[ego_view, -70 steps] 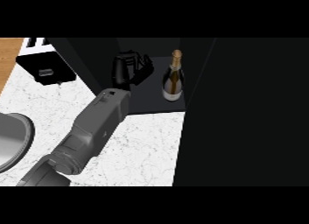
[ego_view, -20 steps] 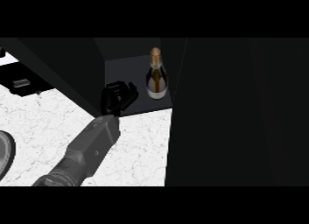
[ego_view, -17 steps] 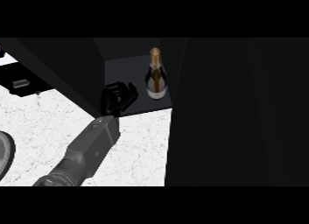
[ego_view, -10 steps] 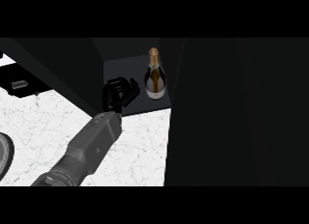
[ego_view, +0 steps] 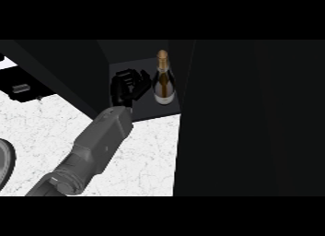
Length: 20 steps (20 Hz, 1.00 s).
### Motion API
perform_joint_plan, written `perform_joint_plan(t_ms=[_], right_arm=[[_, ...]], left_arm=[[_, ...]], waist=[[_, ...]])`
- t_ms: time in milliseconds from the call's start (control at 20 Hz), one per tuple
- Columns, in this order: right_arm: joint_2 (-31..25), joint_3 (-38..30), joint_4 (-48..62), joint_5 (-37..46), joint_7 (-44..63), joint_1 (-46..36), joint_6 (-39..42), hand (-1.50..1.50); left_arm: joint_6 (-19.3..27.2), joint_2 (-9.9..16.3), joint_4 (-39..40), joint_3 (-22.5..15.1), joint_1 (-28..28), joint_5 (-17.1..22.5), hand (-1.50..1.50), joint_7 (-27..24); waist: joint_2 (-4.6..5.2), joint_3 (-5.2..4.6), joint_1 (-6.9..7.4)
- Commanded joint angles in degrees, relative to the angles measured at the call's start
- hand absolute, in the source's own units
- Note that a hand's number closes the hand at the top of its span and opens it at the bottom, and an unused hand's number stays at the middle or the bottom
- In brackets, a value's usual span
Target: Pick up the wine, place it into the cabinet and close the cabinet
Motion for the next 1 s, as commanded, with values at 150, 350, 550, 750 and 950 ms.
perform_joint_plan(t_ms=[150, 350, 550, 750, 950], right_arm=[[0.0, -0.5, 0.2, -0.1, -1.6, 1.0, 0.8, -1.5], [-0.7, -1.4, -0.6, -0.9, -0.8, 1.1, 1.0, -1.5], [-0.1, -1.0, 0.0, -1.0, -1.2, 1.2, 0.8, -1.5], [-0.9, -2.1, -1.3, -1.4, -1.3, 3.5, 2.0, -1.5], [-0.4, -2.0, -2.5, -1.4, -1.3, 4.3, 1.7, -1.5]], left_arm=[[2.6, 0.0, 0.6, -0.2, -4.2, 1.1, 1.5, 1.5], [3.6, 0.0, 2.5, 0.2, -8.4, 1.0, 1.5, 5.2], [3.6, 0.0, 3.0, 1.2, -7.9, 2.2, 1.5, 5.4], [3.0, 0.4, 4.4, 2.0, -10.5, 2.4, 1.5, 8.1], [5.5, 0.9, 6.5, 0.6, -11.2, 0.6, 1.5, 7.9]], waist=[[0.48, 0.05, 0.65], [0.26, 0.1, 1.75], [0.86, 0.05, 1.0], [0.65, 0.15, 2.13], [0.66, 0.19, 1.56]])
